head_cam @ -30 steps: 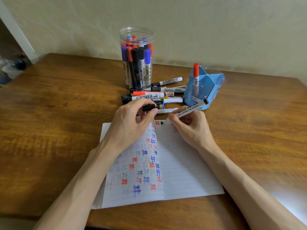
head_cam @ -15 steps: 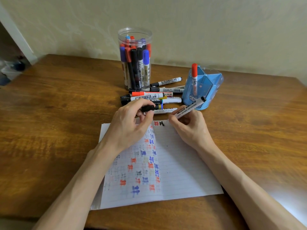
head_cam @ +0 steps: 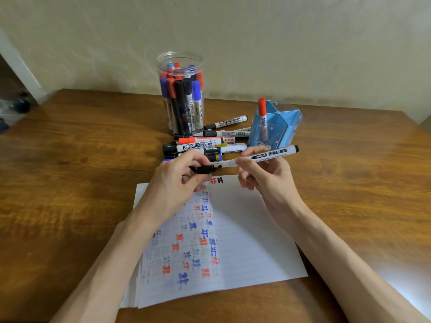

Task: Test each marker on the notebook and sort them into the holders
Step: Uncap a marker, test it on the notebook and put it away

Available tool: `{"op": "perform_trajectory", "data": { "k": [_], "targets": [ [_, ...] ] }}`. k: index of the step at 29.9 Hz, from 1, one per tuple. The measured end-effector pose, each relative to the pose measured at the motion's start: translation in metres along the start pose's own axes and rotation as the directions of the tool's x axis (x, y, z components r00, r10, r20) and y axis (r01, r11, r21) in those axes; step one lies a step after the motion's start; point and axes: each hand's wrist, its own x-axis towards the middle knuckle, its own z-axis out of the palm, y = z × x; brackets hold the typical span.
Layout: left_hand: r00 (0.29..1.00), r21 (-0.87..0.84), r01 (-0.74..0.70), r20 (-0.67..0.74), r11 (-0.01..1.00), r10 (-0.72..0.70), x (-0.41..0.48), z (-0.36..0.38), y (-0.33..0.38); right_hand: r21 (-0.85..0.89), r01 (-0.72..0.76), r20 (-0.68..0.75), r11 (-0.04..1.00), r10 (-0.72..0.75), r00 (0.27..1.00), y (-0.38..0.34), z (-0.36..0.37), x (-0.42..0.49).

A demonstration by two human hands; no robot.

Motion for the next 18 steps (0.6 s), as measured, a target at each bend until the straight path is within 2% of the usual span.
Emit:
{"op": "perform_trajectory", "data": {
  "k": [6, 9, 13, 15, 18],
  "targets": [
    [0.998, 0.025, -0.055, 0.018, 0.998, 0.054, 0.001, 0.001, 0.0, -0.124, 0.043, 0.1, 0.991, -0.03, 0.995, -0.001, 0.003, -0.005],
    [0.998, 0.041, -0.06, 0.019, 0.997, 0.059, 0.002, 0.0, -0.002, -0.189, -0.005, 0.149, 0.982, 0.033, 0.988, -0.005, 0.001, -0.006],
    [0.997, 0.073, -0.073, -0.026, 0.995, 0.075, 0.002, -0.004, -0.001, 0.002, -0.185, 0.196, 0.983, 0.181, 0.964, -0.015, -0.007, -0.004],
    [0.996, 0.082, -0.074, -0.041, 0.994, 0.077, 0.001, -0.006, -0.001, -0.027, -0.191, 0.143, 0.981, 0.193, 0.971, -0.018, -0.011, -0.002],
    [0.996, 0.095, -0.073, -0.052, 0.993, 0.078, 0.001, -0.006, 0.0, -0.171, -0.077, 0.06, 0.982, 0.089, 0.994, -0.014, -0.018, -0.001]
  ]
}}
